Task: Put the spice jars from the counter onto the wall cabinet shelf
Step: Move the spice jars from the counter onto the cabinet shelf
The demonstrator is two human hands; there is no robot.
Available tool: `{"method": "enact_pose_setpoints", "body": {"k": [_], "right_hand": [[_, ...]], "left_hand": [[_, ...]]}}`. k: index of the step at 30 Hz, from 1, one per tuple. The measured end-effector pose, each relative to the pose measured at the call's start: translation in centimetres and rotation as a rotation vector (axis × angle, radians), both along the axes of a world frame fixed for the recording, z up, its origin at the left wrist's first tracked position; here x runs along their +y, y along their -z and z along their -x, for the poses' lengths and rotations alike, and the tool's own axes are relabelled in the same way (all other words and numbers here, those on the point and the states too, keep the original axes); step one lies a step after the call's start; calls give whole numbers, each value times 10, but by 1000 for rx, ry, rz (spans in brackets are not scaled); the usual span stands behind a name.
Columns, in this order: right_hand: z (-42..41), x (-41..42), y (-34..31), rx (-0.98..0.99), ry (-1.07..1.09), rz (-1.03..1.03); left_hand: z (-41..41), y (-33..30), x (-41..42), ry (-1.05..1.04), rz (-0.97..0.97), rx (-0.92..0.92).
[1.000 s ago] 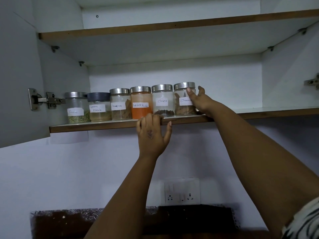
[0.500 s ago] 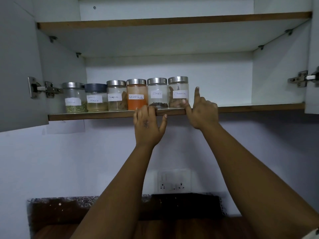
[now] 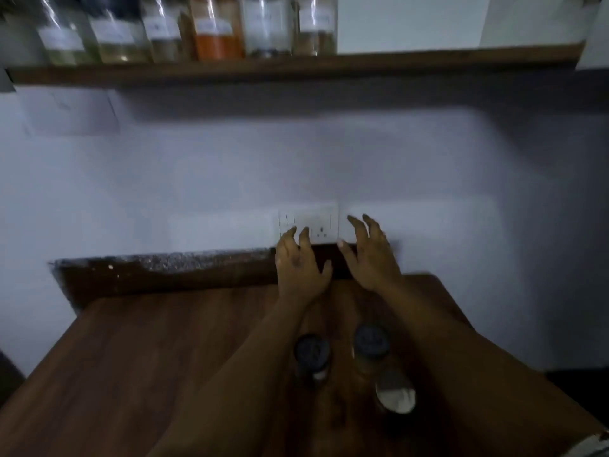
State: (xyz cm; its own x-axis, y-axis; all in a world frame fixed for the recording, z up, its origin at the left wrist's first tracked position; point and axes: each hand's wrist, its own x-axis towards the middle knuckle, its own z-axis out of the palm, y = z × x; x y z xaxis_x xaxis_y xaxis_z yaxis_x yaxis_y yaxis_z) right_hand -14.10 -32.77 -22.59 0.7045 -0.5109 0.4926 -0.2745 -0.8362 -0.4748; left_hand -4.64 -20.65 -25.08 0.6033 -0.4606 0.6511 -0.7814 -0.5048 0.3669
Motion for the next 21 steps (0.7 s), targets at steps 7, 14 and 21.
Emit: {"method": "enact_pose_setpoints", "body": {"k": [7, 14, 21], "right_hand": [[75, 3, 117, 433, 62, -164], [113, 27, 161, 922, 48, -324], [119, 29, 171, 813, 32, -193]], "left_hand": [[63, 139, 54, 41, -303, 381], [102, 180, 59, 142, -384, 379], [119, 188, 55, 229, -370, 303]]}}
